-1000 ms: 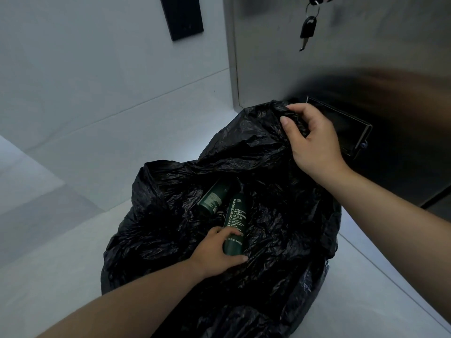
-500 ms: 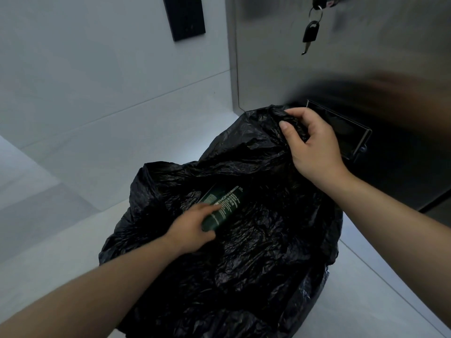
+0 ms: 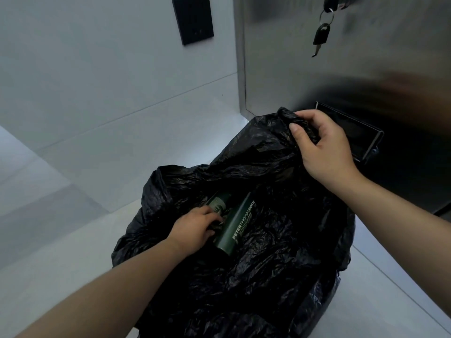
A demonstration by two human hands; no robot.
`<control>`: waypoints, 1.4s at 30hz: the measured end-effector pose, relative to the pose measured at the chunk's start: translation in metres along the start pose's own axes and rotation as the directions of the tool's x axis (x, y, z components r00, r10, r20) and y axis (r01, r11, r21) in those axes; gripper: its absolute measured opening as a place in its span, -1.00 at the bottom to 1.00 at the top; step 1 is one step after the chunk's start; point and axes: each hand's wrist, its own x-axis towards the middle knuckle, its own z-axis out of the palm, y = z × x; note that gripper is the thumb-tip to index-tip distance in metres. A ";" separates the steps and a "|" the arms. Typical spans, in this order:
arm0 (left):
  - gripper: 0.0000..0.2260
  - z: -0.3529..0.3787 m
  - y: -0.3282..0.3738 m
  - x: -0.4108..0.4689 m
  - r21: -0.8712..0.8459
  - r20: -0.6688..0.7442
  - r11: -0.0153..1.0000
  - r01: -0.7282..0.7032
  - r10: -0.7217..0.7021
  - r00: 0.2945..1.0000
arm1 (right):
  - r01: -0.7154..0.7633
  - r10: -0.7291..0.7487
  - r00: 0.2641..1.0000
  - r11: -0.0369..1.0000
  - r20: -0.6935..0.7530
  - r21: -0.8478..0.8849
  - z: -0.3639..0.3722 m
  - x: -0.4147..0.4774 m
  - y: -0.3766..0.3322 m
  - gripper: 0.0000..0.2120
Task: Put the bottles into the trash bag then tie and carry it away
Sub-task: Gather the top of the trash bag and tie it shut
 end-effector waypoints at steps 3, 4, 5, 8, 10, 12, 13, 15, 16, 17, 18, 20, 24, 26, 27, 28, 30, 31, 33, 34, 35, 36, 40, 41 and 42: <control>-0.60 0.002 -0.007 -0.005 -0.031 0.020 0.998 0.057 -0.056 0.998 | -0.002 0.002 1.000 1.000 -0.008 0.004 0.001 0.001 -0.001 -0.86; -0.57 0.003 -0.010 -0.006 -0.024 0.029 0.997 0.067 -0.066 0.997 | -0.001 0.001 1.000 1.000 -0.007 0.004 0.001 0.000 -0.001 -0.86; -0.54 0.004 -0.012 -0.008 -0.009 0.044 0.998 0.070 -0.069 0.997 | 0.001 -0.001 1.000 1.000 -0.006 0.004 0.002 0.000 -0.001 -0.86; -0.46 0.009 -0.014 -0.011 0.044 0.112 0.996 0.079 -0.083 0.990 | 0.015 -0.015 1.000 1.000 -0.001 -0.005 0.003 -0.002 -0.001 -0.84; -0.37 0.012 -0.013 -0.012 0.039 0.180 0.992 0.117 -0.122 0.976 | 0.021 -0.021 1.000 1.000 -0.004 -0.012 0.003 -0.002 -0.001 -0.84; -0.27 0.017 -0.011 -0.016 0.002 0.253 0.988 0.155 -0.151 0.956 | 0.016 -0.016 1.000 1.000 -0.009 -0.005 0.003 -0.001 -0.002 -0.85; -0.23 0.020 -0.009 -0.019 -0.009 0.280 0.987 0.161 -0.152 0.948 | 0.010 -0.010 1.000 1.000 -0.009 0.000 0.004 -0.001 -0.003 -0.85; -0.16 0.027 -0.004 -0.023 0.005 0.300 0.987 0.160 -0.154 0.941 | 0.003 -0.003 1.000 1.000 -0.005 0.009 0.004 -0.001 -0.004 -0.85; -0.13 0.031 -0.001 -0.023 0.022 0.296 0.986 0.164 -0.163 0.941 | 0.003 -0.002 1.000 1.000 -0.004 0.011 0.004 -0.001 -0.004 -0.86; -0.11 0.034 0.002 -0.023 0.038 0.286 0.984 0.176 -0.180 0.941 | 0.003 -0.003 1.000 1.000 -0.003 0.011 0.004 -0.002 -0.005 -0.86; -0.10 0.036 0.005 -0.021 0.048 0.273 0.979 0.196 -0.202 0.941 | 0.004 -0.004 1.000 1.000 -0.003 0.009 0.004 -0.002 -0.005 -0.85; -0.08 0.037 0.009 -0.014 0.060 0.247 0.969 0.240 -0.248 0.937 | 0.004 -0.004 1.000 1.000 -0.005 0.005 0.003 -0.003 -0.005 -0.85; -0.06 0.040 0.015 -0.005 0.095 0.224 0.967 0.238 -0.254 0.941 | -0.009 0.009 1.000 1.000 -0.001 0.005 0.000 -0.005 -0.003 -0.86; -0.04 0.045 0.019 -0.006 0.103 0.219 0.972 0.209 -0.227 0.949 | -0.013 0.013 1.000 1.000 -0.001 0.011 -0.001 -0.006 -0.002 -0.86; -0.03 0.047 0.021 -0.006 0.096 0.219 0.974 0.205 -0.221 0.950 | -0.010 0.010 1.000 1.000 -0.003 0.013 -0.001 -0.006 -0.001 -0.86; -0.03 0.049 0.023 -0.005 0.080 0.222 0.974 0.213 -0.226 0.949 | -0.007 0.007 1.000 1.000 -0.006 0.014 -0.001 -0.007 -0.001 -0.86; -0.05 0.053 0.027 -0.004 0.040 0.232 0.966 0.254 -0.256 0.938 | 0.000 0.000 1.000 1.000 -0.007 0.010 -0.001 -0.007 0.000 -0.87; -0.08 0.054 0.030 -0.003 0.031 0.232 0.961 0.273 -0.273 0.934 | 0.005 -0.005 1.000 1.000 -0.007 0.010 -0.001 -0.008 0.000 -0.86; -0.16 0.056 0.035 -0.003 0.040 0.217 0.957 0.287 -0.289 0.932 | 0.013 -0.013 1.000 1.000 -0.009 0.013 -0.001 -0.009 0.000 -0.85; -0.21 0.056 0.036 -0.003 0.046 0.210 0.958 0.282 -0.286 0.935 | 0.013 -0.013 1.000 1.000 -0.009 0.012 -0.001 -0.009 0.000 -0.85; -0.26 0.056 0.037 -0.004 0.042 0.206 0.960 0.276 -0.278 0.938 | 0.014 -0.014 1.000 1.000 -0.010 0.010 -0.001 -0.008 0.000 -0.86; -0.33 0.055 0.037 -0.005 0.026 0.207 0.963 0.269 -0.269 0.941 | 0.014 -0.013 1.000 1.000 -0.012 0.008 -0.002 -0.007 0.000 -0.87; -0.49 0.054 0.029 -0.018 -0.055 0.263 0.958 0.283 -0.260 0.929 | 0.004 -0.003 1.000 1.000 -0.013 0.017 -0.002 -0.004 -0.001 -0.86; -0.48 0.054 0.027 -0.022 -0.046 0.275 0.958 0.285 -0.262 0.925 | 0.005 -0.005 1.000 1.000 -0.011 0.018 -0.001 -0.004 -0.002 -0.86; -0.46 0.054 0.026 -0.026 -0.032 0.276 0.958 0.285 -0.265 0.924 | 0.009 -0.008 1.000 1.000 -0.007 0.016 0.000 -0.004 -0.004 -0.86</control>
